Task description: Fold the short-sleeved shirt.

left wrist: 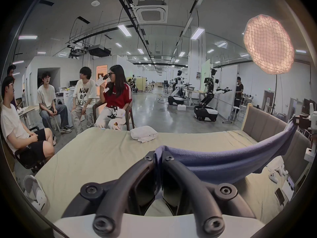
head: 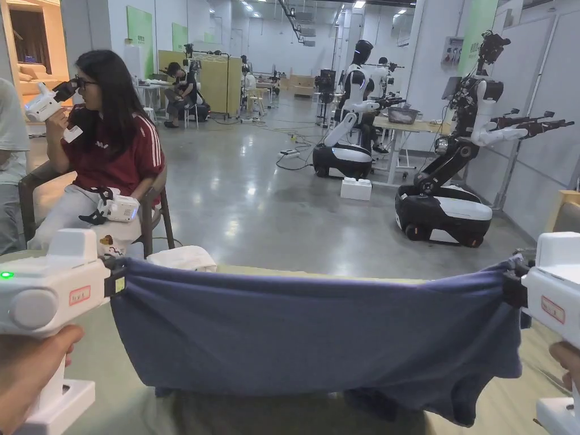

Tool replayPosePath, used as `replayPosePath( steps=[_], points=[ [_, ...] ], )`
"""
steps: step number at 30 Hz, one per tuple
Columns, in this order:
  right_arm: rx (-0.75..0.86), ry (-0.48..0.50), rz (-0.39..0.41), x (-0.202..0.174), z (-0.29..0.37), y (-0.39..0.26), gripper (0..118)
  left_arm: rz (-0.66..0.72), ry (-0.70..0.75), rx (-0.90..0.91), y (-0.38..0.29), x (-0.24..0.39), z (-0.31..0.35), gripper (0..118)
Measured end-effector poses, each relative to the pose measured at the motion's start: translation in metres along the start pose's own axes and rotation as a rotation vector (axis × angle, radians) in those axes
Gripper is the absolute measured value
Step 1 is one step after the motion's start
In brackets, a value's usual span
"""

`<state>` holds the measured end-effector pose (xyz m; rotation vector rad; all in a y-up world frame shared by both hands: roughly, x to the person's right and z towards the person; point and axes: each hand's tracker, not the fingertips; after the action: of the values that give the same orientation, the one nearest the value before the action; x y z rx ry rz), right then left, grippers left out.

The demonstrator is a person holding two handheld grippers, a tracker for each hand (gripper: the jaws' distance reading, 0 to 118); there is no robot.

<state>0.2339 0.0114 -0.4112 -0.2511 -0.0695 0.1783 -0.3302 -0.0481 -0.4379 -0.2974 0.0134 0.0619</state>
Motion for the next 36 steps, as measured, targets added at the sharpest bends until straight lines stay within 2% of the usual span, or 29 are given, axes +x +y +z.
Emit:
replayPosePath(
  steps=[8,16,19,23,25,34,36],
  points=[
    [-0.078,0.024,0.006,0.0,0.07,-0.071,1,0.029,-0.005,-0.013,-0.071,-0.005,0.075,1],
    [-0.272,0.034,0.056,-0.015,0.121,-0.168,1,0.068,-0.004,-0.172,-0.179,-0.01,0.136,1],
    [-0.362,0.049,0.035,-0.017,0.133,-0.205,1,0.076,-0.004,-0.266,-0.223,-0.012,0.147,1],
    [-0.496,0.079,0.088,-0.026,0.141,-0.25,1,0.02,0.011,-0.392,-0.277,-0.013,0.15,2],
    [-0.547,0.096,0.077,-0.028,0.139,-0.27,1,0.004,0.014,-0.432,-0.294,-0.01,0.153,2],
    [-0.67,0.103,0.088,-0.04,0.137,-0.33,2,-0.061,0.019,-0.516,-0.326,-0.008,0.148,3],
    [-0.686,0.093,0.093,-0.043,0.139,-0.334,8,-0.07,0.021,-0.533,-0.326,-0.008,0.146,5]
  ],
)
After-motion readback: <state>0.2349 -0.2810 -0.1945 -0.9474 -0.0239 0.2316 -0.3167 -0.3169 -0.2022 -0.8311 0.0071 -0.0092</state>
